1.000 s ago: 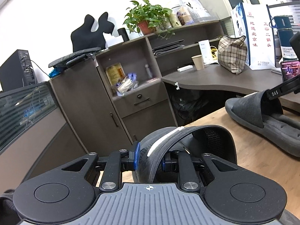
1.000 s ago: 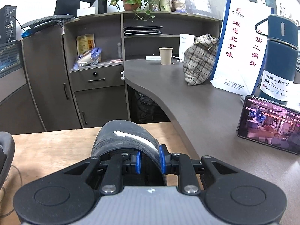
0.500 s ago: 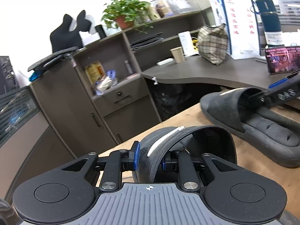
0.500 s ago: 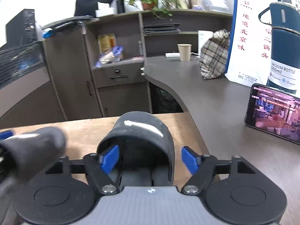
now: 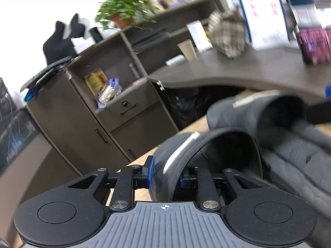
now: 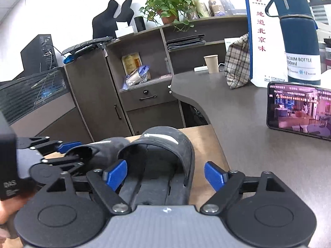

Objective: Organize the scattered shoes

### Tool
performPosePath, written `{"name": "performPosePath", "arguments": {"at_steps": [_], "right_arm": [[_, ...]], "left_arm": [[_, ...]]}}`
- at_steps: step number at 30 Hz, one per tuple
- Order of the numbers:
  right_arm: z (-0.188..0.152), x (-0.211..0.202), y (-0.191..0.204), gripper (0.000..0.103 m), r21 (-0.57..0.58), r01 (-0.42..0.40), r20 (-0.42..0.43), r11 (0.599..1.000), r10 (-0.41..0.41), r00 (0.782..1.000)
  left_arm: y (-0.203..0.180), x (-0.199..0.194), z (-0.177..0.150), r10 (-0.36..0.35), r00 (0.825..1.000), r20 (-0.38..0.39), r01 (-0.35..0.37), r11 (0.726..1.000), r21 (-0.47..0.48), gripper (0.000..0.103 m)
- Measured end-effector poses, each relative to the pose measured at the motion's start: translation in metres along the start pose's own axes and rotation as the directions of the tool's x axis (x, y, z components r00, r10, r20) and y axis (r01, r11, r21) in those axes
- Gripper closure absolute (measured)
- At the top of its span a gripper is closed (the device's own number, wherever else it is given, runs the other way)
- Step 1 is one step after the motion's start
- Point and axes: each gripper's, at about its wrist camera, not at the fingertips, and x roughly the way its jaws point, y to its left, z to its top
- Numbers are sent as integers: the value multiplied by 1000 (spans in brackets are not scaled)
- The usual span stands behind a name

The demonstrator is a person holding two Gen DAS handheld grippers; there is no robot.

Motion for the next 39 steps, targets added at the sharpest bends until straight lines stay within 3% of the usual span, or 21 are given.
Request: {"name": "performPosePath", "arguments": {"at_steps": [3,7,9,13,17,21,32,39], "right_arm": [[0,2,-2,19,7,0,-7,1000,0,1000],[-3,4,0,18,-9,14,-16,1000,-14,1000],[-6,5,1,18,-12,19,-23,1000,-19,1000],[-7,6,3,18,-22,23,-26,999,-24,999],[-12,9,3,17,-38,37,-37,999,-39,999],[-14,11,3,17,-40,36,-50,999,-38,998],[-22,14,9,13,-62,20,-66,998,-24,998],[-24,8,28,12,-106,-13,-34,994,10,999]], "left_arm": [[-6,-3,-2,18,1000,1,-18,999,36,72],[-5,-10,-6,53,999,6,-53,998,16,32],[-5,-16,-8,74,997,14,-74,997,7,18],[-1,-28,-10,65,998,18,-65,998,-4,5],[11,-43,-17,6,1000,16,-5,999,-46,5],[25,-69,-34,0,999,44,5,993,-116,3],[71,-136,-88,87,991,104,-61,970,-236,1],[117,-183,-138,202,970,137,-132,908,-397,0]]}}
